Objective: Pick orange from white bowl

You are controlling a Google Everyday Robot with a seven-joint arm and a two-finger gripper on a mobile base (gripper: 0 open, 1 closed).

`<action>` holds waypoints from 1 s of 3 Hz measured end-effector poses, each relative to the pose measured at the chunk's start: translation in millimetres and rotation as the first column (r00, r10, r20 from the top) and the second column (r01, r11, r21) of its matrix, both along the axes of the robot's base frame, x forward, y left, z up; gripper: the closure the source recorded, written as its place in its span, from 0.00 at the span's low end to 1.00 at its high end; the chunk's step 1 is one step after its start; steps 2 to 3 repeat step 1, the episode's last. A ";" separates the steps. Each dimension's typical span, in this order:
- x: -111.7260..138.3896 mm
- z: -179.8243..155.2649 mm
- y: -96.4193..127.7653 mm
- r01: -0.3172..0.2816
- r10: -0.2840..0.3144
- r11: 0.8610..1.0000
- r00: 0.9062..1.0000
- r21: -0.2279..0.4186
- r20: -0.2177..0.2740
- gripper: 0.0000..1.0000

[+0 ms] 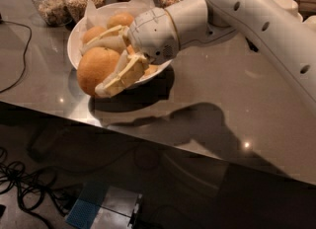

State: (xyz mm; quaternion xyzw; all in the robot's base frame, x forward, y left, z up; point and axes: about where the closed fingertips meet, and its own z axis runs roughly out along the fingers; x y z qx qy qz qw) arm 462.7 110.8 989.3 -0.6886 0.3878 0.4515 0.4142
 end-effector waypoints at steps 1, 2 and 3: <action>-0.1 -0.2 0.1 -0.001 0.001 1.000 1.000 0.000 -0.001 1.00; -0.1 -0.2 0.1 -0.001 0.001 1.000 1.000 0.000 -0.001 1.00; -0.1 -0.2 0.1 -0.001 0.001 1.000 1.000 0.000 -0.001 1.00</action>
Offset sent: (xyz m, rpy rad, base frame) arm 0.0000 0.0000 0.0000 0.0000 0.0000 0.0000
